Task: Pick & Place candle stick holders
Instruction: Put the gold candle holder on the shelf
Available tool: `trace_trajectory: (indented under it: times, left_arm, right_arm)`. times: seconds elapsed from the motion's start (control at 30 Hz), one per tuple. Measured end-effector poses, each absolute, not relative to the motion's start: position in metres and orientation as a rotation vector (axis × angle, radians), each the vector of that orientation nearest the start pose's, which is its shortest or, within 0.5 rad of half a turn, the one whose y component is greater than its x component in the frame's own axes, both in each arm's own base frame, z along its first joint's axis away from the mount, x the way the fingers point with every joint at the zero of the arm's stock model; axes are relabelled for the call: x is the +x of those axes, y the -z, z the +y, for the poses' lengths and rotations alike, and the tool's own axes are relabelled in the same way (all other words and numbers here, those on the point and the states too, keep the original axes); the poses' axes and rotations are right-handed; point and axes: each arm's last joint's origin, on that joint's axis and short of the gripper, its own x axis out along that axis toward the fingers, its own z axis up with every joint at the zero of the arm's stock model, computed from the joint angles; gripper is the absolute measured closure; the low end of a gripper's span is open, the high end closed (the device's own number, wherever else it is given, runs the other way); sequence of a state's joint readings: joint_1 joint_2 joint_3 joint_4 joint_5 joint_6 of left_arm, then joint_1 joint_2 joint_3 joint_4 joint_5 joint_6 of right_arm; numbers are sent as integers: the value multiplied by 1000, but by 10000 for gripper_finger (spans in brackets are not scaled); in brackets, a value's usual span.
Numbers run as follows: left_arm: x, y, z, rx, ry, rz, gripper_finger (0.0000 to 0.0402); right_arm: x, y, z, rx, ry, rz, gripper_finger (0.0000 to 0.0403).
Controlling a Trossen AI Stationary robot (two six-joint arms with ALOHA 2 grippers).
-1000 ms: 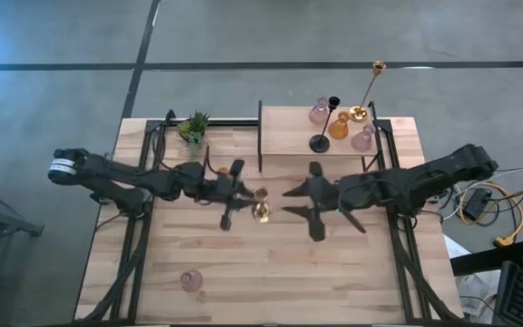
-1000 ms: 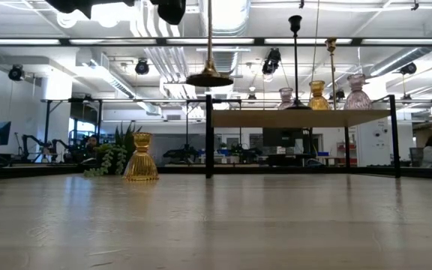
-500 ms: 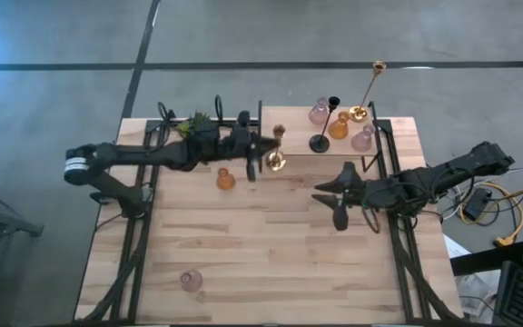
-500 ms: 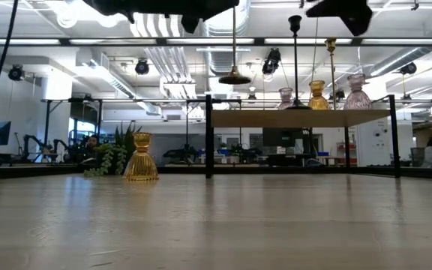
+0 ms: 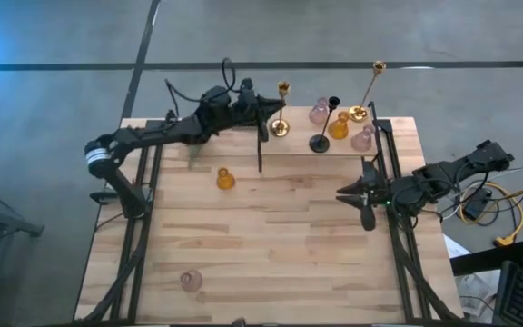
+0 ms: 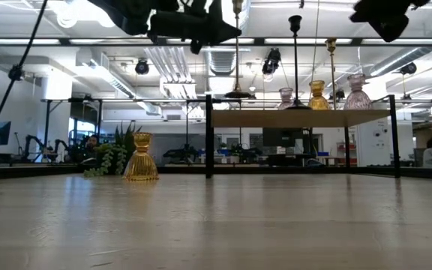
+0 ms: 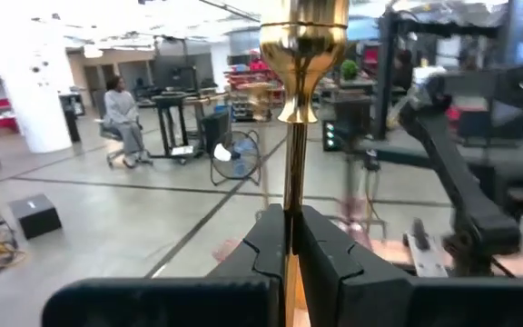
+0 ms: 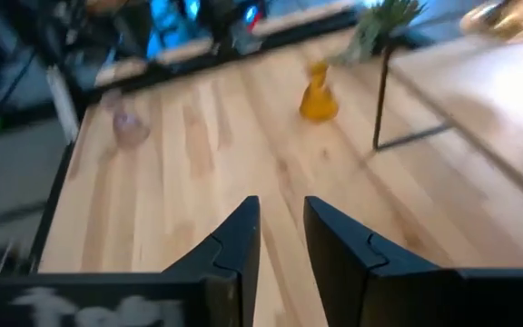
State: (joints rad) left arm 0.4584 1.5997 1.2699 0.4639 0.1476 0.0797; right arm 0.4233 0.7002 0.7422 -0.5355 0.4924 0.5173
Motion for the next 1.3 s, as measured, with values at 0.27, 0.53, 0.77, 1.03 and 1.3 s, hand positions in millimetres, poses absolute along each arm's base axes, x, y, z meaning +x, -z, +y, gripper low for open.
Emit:
trace_trajectory:
  times: [0.27,0.53,0.77,1.03,1.3]
  left_arm:
    - [340,-357,197,79,-381,-124,385]
    - [332,-357,216,67,-427,-131,385]
    - [333,-345,231,46,-443,-138,385]
    - [334,-337,241,15,-442,-129,385]
    - [330,-332,247,-3,-462,-86,385]
  right_arm:
    - [115,-292,40,244,121,539,338]
    - [107,-288,36,258,137,591,341]
    - [106,-286,36,287,138,612,332]
    - [106,-285,36,291,139,610,328]
    - [106,-285,36,291,139,609,334]
